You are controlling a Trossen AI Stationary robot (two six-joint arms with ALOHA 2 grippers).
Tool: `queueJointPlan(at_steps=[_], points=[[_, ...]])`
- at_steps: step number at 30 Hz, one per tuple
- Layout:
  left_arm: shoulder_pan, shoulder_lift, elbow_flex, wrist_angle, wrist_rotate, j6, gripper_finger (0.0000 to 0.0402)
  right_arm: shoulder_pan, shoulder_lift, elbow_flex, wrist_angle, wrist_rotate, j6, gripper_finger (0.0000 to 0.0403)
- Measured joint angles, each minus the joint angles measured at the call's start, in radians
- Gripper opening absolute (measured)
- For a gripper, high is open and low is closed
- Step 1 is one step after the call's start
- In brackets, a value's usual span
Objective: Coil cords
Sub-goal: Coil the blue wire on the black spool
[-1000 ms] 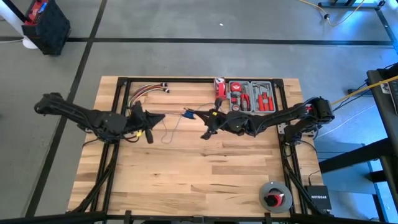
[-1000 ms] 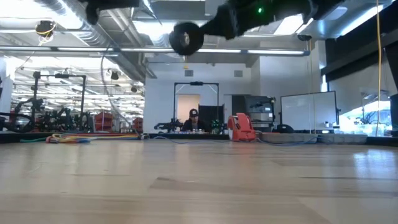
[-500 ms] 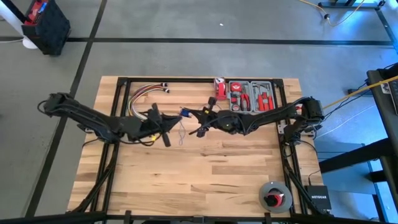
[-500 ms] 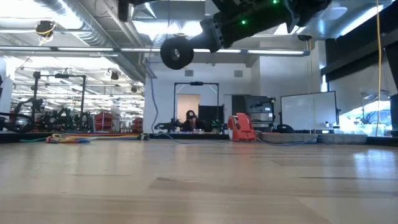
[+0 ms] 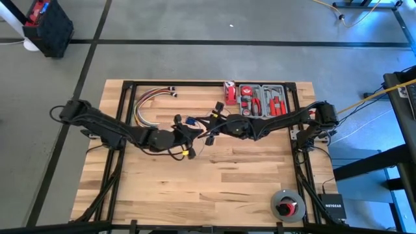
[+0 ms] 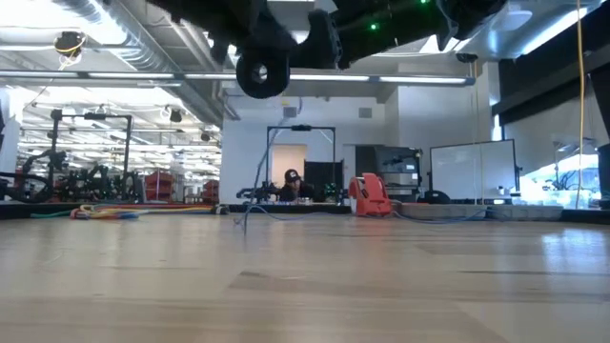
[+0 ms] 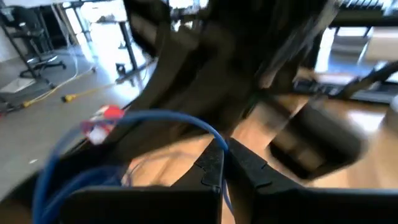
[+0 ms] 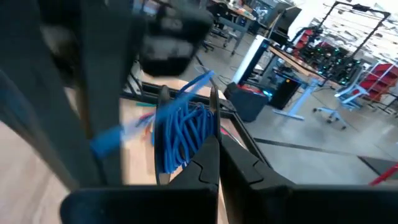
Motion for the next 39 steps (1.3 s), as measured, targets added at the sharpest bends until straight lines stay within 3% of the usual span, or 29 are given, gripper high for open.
queueJointPlan(at_steps=[9,20,30,39], points=[[0.017,0.013,0.000,-0.079,-0.006,-0.066,0.0000,0.001,-0.011,0.001,0.055,-0.102,0.076,0.0002],[0.027,0.080,-0.001,-0.091,-0.002,-0.097,0.0000,0.004,-0.030,0.016,0.055,-0.118,0.116,0.0002],[0.025,0.077,0.003,-0.275,-0.062,-0.131,0.0000,0.030,-0.140,0.012,-0.069,-0.125,0.123,0.0002],[0.020,0.075,0.005,-0.255,-0.063,-0.129,0.0000,0.029,-0.218,0.020,-0.101,-0.127,0.090,0.0002]])
